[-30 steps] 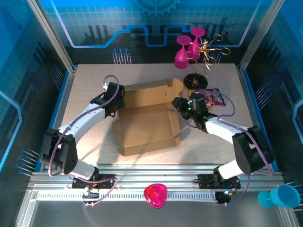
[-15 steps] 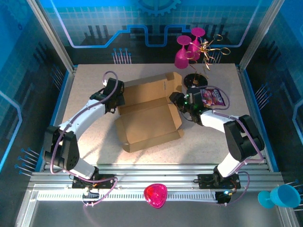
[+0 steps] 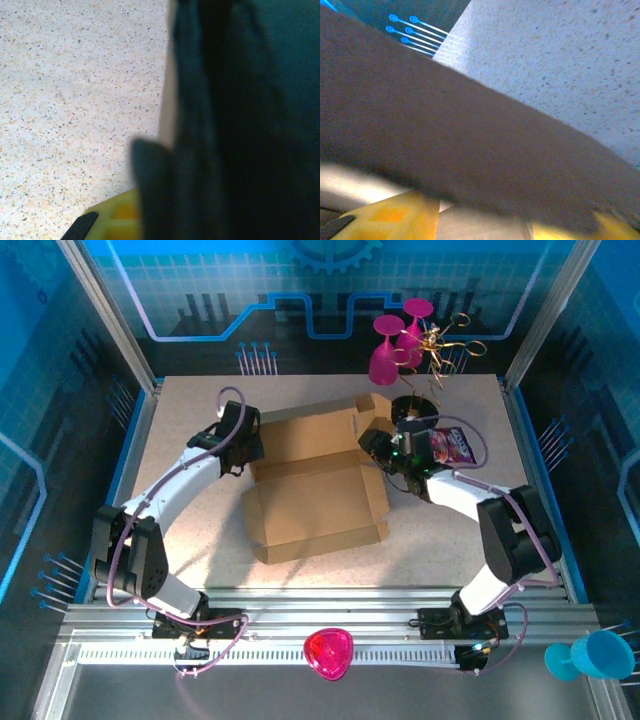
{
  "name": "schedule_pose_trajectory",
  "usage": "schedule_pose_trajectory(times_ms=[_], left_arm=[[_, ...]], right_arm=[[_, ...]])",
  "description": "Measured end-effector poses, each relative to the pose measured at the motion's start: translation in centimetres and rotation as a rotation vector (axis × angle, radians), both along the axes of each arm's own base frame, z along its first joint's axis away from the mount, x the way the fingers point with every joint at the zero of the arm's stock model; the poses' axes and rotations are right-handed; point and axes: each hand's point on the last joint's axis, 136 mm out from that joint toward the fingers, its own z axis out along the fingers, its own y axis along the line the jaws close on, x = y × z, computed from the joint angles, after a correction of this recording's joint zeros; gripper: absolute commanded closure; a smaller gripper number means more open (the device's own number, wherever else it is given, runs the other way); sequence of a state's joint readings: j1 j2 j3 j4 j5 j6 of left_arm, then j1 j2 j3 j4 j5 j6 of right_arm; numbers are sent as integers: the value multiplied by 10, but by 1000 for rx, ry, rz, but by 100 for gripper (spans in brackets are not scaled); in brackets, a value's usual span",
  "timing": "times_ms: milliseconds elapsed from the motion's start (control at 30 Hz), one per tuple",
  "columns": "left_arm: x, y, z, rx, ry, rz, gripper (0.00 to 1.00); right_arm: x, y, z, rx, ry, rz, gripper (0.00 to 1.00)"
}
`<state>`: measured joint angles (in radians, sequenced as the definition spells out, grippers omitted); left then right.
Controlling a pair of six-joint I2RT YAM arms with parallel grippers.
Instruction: Fold the paper box
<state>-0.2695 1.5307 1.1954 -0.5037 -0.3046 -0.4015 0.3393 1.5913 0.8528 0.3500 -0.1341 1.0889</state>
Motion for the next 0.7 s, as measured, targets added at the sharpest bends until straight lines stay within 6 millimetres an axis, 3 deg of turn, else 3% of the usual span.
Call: schedule_pose_trajectory(times_ms=[200, 500, 700], left_arm=[[8, 0, 8, -24, 12, -3, 100], [7, -5, 4, -37, 46, -18, 100], [6, -5, 0, -37, 60, -20, 100]], right_arm=[[-8, -18, 18, -14, -53, -13, 40], [3, -10, -10, -31, 15, 22, 48], [20, 7, 27, -20, -71, 59, 51]])
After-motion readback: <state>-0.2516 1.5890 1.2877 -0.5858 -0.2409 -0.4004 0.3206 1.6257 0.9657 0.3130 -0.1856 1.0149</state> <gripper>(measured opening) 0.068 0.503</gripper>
